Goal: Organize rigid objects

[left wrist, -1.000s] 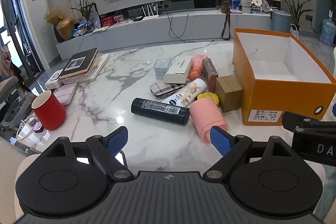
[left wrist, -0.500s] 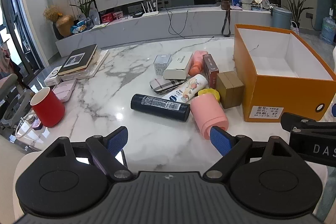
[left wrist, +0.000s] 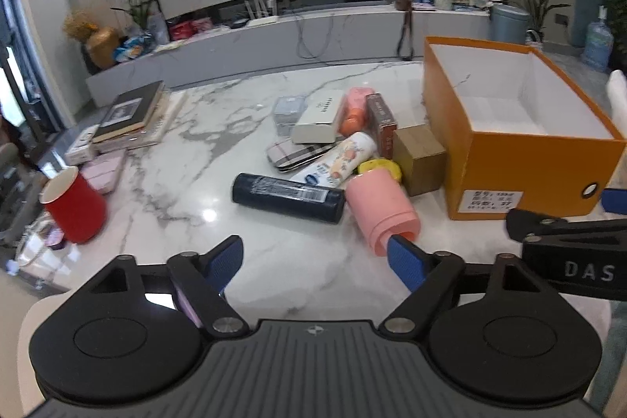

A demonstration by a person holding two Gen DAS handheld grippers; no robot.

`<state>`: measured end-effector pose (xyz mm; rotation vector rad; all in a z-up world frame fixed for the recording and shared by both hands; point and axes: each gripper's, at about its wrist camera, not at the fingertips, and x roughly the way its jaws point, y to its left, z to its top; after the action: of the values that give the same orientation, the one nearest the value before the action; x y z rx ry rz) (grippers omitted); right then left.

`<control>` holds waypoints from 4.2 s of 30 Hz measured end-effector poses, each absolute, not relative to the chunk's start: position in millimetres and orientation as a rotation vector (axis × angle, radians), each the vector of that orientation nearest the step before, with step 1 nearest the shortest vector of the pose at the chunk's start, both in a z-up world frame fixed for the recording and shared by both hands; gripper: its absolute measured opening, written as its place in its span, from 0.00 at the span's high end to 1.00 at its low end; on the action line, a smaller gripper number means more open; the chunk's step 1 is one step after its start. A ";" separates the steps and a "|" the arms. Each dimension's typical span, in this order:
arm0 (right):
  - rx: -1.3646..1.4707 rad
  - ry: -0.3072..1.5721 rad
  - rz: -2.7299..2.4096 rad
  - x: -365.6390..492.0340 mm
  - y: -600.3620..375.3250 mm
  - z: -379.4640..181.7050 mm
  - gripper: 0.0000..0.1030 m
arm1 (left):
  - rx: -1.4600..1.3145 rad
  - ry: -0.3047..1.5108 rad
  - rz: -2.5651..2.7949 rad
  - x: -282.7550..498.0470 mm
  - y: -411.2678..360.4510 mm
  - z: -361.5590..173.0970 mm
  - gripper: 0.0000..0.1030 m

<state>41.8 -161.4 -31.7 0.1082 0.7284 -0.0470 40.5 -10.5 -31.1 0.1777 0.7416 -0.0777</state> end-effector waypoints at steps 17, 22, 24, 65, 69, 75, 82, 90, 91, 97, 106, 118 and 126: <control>0.159 0.944 0.225 135.8 -122.7 -51.6 0.27 | 0.432 0.902 -0.506 136.8 14.3 -33.7 0.55; 0.177 1.006 0.234 160.7 -114.8 -66.4 0.30 | 0.673 0.879 -0.640 163.4 7.9 -55.7 0.52; 0.167 1.015 0.227 165.9 -113.1 -70.6 0.30 | 0.777 0.878 -0.696 172.2 2.4 -68.6 0.46; 0.298 1.125 0.232 180.6 -135.8 -100.3 0.39 | 0.585 1.325 -0.655 244.0 -12.8 -132.5 0.49; 0.314 1.145 0.245 182.7 -134.1 -105.7 0.44 | 0.567 1.334 -0.636 247.3 -12.6 -131.5 0.53; 0.303 1.129 0.257 178.0 -133.5 -102.0 0.46 | 0.508 1.299 -0.572 228.8 -11.4 -129.5 0.54; 0.308 1.048 0.275 160.3 -140.5 -79.2 0.46 | 0.464 1.234 -0.528 200.7 -4.1 -95.3 0.55; 0.318 0.916 0.302 132.1 -159.2 -30.7 0.46 | 0.471 1.122 -0.527 169.4 -22.9 -37.9 0.55; 0.325 0.894 0.301 129.3 -164.5 -22.9 0.46 | 0.471 1.099 -0.530 168.2 -26.3 -28.0 0.55; 0.355 0.773 0.210 126.9 -214.4 20.9 0.46 | 0.404 0.977 -0.569 171.8 -61.9 27.7 0.55; 0.467 0.827 0.050 164.9 -296.7 22.4 0.46 | 0.221 1.061 -0.647 213.1 -148.0 35.6 0.55; 0.576 1.067 0.036 212.6 -323.0 -42.1 0.46 | 0.311 1.194 -0.553 255.2 -191.7 -35.0 0.55; 0.564 1.154 0.012 235.2 -309.2 -67.5 0.46 | 0.523 1.186 -0.491 250.1 -213.6 -60.2 0.55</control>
<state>235.2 -309.2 -67.5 0.5641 1.1536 0.0125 250.1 -213.6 -60.2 0.5226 1.1860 -0.4905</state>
